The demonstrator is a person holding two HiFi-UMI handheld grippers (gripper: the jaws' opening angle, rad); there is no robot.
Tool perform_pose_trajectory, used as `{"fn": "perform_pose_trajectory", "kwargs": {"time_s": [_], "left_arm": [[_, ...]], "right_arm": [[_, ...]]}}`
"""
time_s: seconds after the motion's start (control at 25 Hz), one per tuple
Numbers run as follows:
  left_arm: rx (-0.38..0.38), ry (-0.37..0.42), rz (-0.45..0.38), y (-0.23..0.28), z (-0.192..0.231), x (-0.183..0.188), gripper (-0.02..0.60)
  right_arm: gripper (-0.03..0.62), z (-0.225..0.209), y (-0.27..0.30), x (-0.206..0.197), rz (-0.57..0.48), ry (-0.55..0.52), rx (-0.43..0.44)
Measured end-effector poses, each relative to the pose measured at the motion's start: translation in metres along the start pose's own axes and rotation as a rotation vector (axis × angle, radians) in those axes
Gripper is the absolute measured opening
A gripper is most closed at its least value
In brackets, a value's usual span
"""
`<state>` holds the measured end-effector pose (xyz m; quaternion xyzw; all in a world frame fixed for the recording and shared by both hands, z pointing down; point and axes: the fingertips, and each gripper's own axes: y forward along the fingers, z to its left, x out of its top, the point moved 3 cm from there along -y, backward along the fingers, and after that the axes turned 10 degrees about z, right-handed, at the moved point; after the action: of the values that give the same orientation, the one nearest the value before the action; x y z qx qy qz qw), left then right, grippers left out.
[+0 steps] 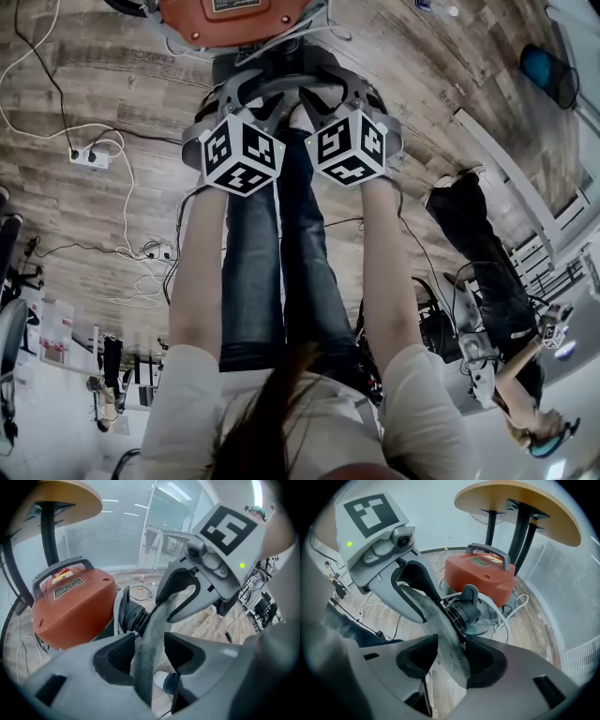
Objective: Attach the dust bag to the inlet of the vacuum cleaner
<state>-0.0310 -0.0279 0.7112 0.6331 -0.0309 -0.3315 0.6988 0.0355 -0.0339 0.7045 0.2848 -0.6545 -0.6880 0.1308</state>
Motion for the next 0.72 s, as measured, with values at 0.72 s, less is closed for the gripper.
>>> {"fn": "perform_pose_trajectory", "kwargs": {"time_s": [0.72], "left_arm": [[0.095,0.015,-0.091,-0.030,-0.002,0.023,0.157]], "right_arm": [[0.168,-0.006,-0.034,0.014,-0.129,-0.006,-0.040]]}}
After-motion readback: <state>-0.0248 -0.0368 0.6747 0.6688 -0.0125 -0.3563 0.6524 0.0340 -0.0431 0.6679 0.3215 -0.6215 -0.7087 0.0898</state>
